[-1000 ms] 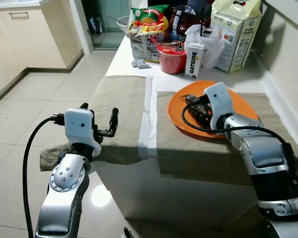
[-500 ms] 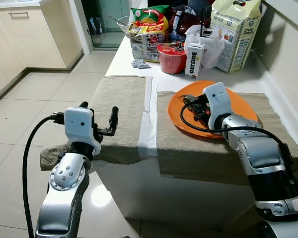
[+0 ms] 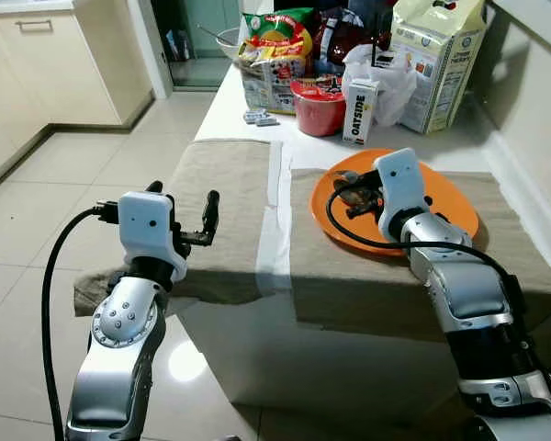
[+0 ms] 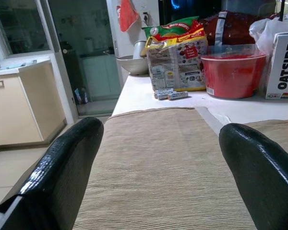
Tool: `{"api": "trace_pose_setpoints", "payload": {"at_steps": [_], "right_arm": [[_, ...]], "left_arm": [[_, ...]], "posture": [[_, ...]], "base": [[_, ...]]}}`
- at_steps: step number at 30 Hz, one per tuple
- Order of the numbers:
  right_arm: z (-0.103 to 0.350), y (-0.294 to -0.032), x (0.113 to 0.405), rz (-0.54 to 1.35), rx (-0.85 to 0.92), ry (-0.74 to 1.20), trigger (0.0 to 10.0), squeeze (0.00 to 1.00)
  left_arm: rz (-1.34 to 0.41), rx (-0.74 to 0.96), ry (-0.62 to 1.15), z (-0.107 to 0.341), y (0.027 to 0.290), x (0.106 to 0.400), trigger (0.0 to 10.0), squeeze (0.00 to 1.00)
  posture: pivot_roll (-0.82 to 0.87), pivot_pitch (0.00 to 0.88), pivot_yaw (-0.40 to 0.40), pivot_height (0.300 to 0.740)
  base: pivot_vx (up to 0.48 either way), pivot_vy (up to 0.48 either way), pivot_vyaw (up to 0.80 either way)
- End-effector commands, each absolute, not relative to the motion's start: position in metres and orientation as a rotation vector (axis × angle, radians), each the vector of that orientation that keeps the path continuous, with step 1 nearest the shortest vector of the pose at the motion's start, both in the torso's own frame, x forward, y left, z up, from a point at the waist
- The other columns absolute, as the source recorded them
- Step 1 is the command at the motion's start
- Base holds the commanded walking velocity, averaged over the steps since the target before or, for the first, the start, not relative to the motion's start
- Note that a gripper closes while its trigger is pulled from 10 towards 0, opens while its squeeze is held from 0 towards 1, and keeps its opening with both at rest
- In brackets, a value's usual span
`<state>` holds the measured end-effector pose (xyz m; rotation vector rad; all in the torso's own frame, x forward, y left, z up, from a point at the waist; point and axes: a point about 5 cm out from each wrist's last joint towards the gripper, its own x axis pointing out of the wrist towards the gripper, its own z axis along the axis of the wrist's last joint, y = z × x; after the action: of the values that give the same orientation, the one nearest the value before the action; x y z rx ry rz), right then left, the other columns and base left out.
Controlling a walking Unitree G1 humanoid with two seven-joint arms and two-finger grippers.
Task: Setting the table
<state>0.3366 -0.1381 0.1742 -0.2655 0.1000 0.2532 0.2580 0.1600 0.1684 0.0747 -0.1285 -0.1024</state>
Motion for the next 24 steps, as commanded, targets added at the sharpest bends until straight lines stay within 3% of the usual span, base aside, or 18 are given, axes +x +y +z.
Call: {"api": "trace_pose_setpoints", "payload": {"at_steps": [1,6,13,14,20,24], "right_arm": [[0.196,-0.133,0.336,0.236,-0.286,-0.043,0.0,0.0],[0.221,-0.132,0.334,0.199,-0.286,-0.229,0.0,0.0],[0.225,-0.13,0.334,0.208,-0.266,-0.266,0.0,0.0],[0.22,-0.128,0.334,0.227,-0.259,-0.219,10.0,0.0],[0.214,-0.112,0.321,0.464,-0.218,-0.137,10.0,0.0],[0.209,-0.116,0.319,0.483,-0.223,-0.099,10.0,0.0]], "left_arm": [[-0.088,0.09,-0.129,0.17,0.164,0.26,10.0,0.0],[-0.085,0.092,-0.132,0.17,0.164,0.26,10.0,0.0],[-0.083,0.089,-0.132,0.17,0.163,0.261,10.0,0.0],[-0.084,0.088,-0.132,0.17,0.162,0.26,10.0,0.0],[-0.084,0.085,-0.123,0.171,0.162,0.26,10.0,0.0],[-0.087,0.083,-0.124,0.171,0.162,0.26,10.0,0.0]], "posture": [[-0.1,0.0,0.078,0.74],[-0.1,0.0,0.076,0.74],[-0.1,0.0,0.073,0.74],[-0.1,0.0,0.073,0.74],[-0.1,0.0,0.074,0.74],[-0.11,0.0,0.076,0.74]], "base": [[0.0,0.0,0.0],[0.0,0.0,0.0],[0.0,0.0,0.0],[0.0,0.0,0.0],[0.0,0.0,0.0],[0.0,0.0,0.0]]}}
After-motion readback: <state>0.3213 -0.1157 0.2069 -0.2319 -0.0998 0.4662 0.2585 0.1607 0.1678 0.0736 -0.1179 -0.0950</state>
